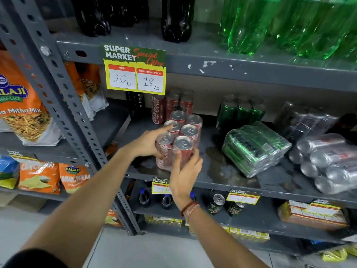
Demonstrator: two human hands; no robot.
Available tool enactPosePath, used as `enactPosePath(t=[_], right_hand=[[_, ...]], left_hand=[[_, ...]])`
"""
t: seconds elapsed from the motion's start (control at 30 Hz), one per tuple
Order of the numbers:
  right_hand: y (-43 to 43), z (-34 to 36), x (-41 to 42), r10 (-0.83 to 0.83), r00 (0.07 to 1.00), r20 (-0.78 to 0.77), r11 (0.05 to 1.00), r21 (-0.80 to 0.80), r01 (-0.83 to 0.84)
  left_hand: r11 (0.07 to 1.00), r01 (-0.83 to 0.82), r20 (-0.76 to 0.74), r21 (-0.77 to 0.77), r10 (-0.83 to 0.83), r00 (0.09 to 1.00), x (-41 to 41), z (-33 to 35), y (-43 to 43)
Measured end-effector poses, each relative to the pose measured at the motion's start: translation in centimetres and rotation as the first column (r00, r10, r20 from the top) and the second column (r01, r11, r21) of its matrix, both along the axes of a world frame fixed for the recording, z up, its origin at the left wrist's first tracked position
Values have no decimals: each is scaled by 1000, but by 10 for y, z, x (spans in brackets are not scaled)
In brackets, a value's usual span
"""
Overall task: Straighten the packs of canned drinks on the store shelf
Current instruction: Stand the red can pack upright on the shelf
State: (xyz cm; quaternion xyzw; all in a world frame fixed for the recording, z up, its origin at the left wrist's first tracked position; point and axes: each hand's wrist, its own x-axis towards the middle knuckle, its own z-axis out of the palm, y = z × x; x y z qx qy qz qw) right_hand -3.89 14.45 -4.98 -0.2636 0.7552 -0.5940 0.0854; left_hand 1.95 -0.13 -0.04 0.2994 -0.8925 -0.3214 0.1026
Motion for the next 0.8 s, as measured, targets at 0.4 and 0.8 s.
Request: enactPosePath(t=[0.4,0.8], right_hand=[[-26,37,-111,334,922,-198,938,163,-305],[-24,30,-110,465,876,-124,847,349,-400]], left_hand=[[881,-364,-26,302,390,921,-1,-11,66],[916,-331,-219,225,378,899,18,-12,17]])
